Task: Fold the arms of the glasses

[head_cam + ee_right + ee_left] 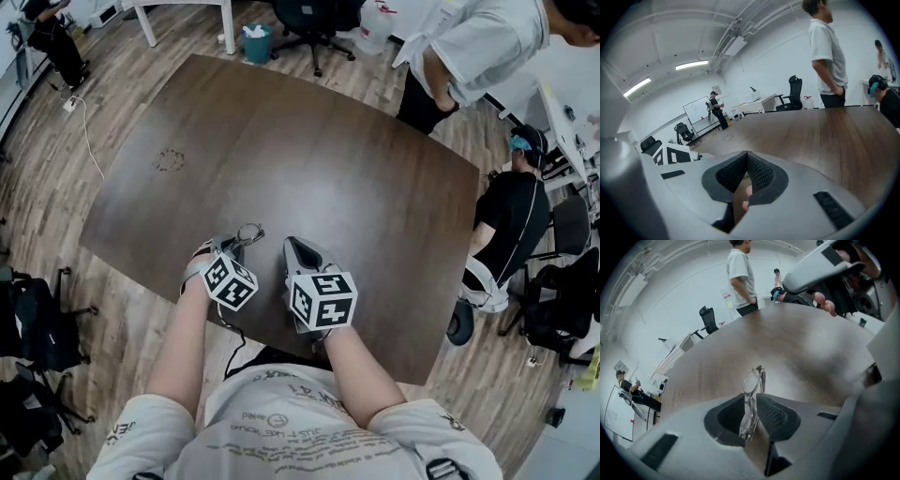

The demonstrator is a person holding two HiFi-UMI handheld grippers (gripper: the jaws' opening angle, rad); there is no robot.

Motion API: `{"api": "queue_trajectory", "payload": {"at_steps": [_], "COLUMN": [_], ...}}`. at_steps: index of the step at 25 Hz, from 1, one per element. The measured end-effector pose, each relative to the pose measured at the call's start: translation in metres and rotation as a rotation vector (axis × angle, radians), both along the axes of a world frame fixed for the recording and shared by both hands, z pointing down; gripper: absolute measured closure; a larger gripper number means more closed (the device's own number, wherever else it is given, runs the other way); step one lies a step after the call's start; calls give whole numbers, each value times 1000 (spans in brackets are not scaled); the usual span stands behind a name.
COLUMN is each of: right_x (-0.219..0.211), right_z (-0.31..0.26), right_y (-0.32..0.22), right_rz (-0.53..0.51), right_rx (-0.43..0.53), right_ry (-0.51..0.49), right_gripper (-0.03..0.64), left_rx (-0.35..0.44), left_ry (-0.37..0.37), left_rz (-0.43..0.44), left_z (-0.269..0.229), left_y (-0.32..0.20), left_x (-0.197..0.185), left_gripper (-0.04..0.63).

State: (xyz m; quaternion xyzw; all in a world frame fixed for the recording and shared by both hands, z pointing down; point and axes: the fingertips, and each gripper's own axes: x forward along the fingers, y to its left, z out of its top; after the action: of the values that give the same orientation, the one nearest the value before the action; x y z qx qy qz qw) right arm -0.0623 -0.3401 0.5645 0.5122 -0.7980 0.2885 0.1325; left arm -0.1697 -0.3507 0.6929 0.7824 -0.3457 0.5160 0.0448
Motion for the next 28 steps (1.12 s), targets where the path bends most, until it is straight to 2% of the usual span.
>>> {"api": "queue_trajectory", "payload": {"at_steps": [11,17,24,28], "right_x": [26,32,30,27], "right_z": [6,4,5,1], "right_y": [-4,-5,-1,3], "right_rz": [43,40,25,17], "right_rx": [-18,-19,-15,-2], "right_ry": [-4,-6,-7,-6], "right_gripper": [603,603,603,603], "left_rx": [-43,0,75,106], "left_ry": [-129,-195,-195,-156], "left_rz": [42,35,-2,-41], "left_z": [22,20,5,-6], "left_y": [-17,-22,-27,-26], "left_x": [8,5,0,-4], "left_gripper": [511,530,560,560]}}
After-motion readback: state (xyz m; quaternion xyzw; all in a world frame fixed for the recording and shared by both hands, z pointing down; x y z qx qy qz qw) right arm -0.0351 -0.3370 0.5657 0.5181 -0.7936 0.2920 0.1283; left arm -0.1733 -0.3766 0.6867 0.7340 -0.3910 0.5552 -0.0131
